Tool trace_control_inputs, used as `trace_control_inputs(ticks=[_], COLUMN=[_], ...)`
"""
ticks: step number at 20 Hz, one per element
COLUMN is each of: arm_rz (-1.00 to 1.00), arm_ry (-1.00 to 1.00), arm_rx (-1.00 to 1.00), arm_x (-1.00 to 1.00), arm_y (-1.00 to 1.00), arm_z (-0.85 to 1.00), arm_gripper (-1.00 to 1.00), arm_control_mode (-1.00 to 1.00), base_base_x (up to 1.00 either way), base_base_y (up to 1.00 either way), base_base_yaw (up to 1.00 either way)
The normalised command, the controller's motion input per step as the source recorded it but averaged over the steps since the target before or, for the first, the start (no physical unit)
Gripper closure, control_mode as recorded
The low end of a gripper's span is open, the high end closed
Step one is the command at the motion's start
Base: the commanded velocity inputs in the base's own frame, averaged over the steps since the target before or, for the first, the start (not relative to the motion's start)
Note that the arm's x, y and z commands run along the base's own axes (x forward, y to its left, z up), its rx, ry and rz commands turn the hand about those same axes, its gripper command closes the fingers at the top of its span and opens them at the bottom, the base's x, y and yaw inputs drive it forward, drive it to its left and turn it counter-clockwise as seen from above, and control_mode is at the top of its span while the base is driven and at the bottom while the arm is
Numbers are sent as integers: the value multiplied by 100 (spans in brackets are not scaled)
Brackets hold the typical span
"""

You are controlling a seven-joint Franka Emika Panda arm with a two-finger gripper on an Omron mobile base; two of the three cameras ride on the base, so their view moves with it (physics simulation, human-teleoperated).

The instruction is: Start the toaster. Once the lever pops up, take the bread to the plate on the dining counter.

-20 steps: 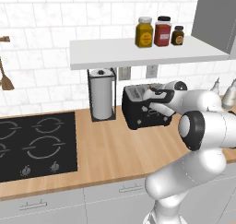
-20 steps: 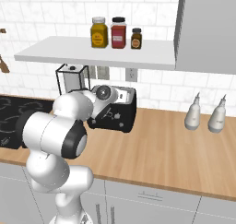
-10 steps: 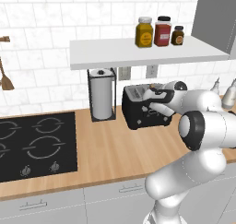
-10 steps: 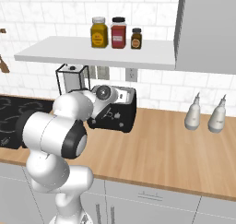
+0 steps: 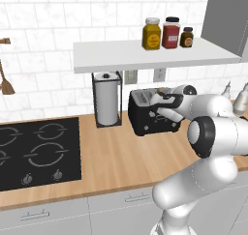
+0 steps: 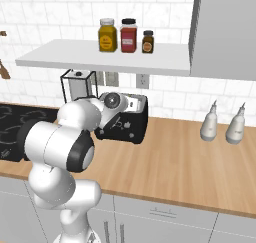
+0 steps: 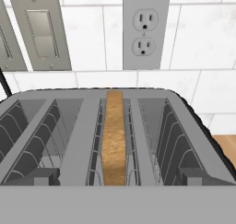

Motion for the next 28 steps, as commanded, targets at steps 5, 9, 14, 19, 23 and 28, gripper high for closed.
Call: trace_control_inputs(ticks=[5,9,14,19,23,28], arm_rz=[0,0,0,0,0,0], arm_ry=[0,0,0,0,0,0], arm_rx=[0,0,0,0,0,0], arm_x=[0,0,0,0,0,0], arm_y=[0,0,0,0,0,0], arm_z=[0,0,0,0,0,0], arm_gripper=[-100,-100,-100,-100,-100,-100], arm_control_mode=[-100,-100,-100,-100,-100,-100], base_base_x=[0,0,0,0,0,0], base_base_y=[0,0,0,0,0,0], base_base_yaw=[0,0,0,0,0,0])
